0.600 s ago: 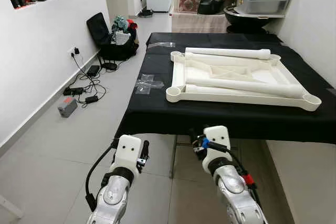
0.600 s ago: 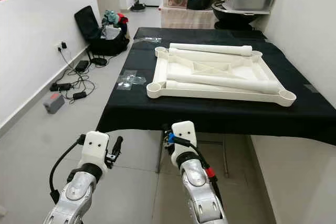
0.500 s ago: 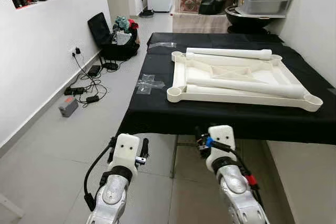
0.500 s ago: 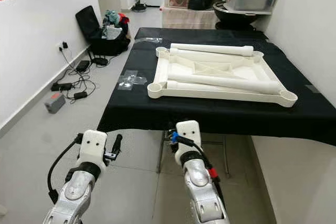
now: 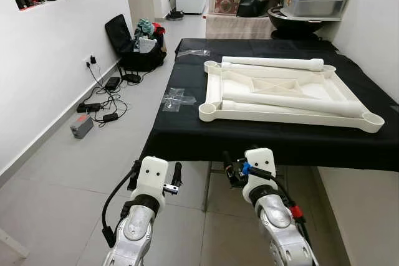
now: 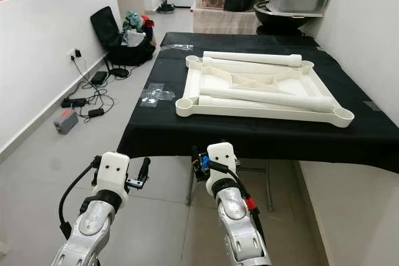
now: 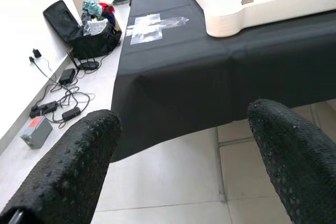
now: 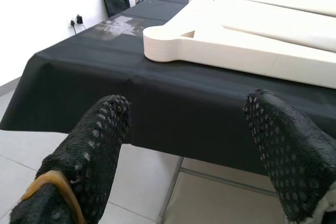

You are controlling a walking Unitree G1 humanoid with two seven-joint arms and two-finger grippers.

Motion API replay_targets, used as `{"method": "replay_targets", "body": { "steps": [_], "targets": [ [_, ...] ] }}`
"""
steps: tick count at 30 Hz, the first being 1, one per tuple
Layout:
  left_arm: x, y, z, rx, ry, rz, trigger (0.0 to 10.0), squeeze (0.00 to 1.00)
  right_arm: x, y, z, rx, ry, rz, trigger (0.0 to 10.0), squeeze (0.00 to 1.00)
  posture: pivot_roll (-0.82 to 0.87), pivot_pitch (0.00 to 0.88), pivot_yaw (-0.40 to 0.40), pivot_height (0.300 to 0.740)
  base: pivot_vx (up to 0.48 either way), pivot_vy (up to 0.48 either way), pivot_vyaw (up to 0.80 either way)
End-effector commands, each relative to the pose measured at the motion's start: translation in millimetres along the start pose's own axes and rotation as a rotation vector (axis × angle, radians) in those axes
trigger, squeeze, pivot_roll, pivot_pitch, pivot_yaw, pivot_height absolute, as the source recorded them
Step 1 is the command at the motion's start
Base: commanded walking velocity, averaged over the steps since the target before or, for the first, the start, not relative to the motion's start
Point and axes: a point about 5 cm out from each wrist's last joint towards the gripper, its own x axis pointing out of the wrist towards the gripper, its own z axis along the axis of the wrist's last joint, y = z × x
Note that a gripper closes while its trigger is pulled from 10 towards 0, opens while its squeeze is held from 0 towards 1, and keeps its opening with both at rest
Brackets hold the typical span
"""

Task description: Building children table

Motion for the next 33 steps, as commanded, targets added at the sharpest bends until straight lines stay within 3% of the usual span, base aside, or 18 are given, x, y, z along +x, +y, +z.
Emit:
{"method": "replay_targets", "body": {
  "steps": [1, 14, 33],
  "targets": [
    [1.1, 0.3, -1.9, 0.012, 0.003, -0.004, 10.0, 0.00, 1.4, 2.3, -1.6, 0.008, 0.008, 0.005, 10.0, 0.00, 0.02, 0.000, -0.029, 0.740, 0.000, 0.000, 0.00],
    [2.4, -1.7, -1.4, 0.011, 0.004, -0.031, 10.0, 0.00, 2.4, 2.1, -0.2, -0.008, -0.007, -0.011, 10.0, 0.00, 0.02, 0.000, -0.026, 0.740, 0.000, 0.000, -0.76],
    [4.1, -1.2, -5.6, -0.003, 0.027, -0.028, 10.0, 0.00, 3.4, 6.3, -4.6, -0.003, 0.016, 0.032, 10.0, 0.00, 0.01, 0.000, -0.027, 0.740, 0.000, 0.000, 0.00]
  ]
}}
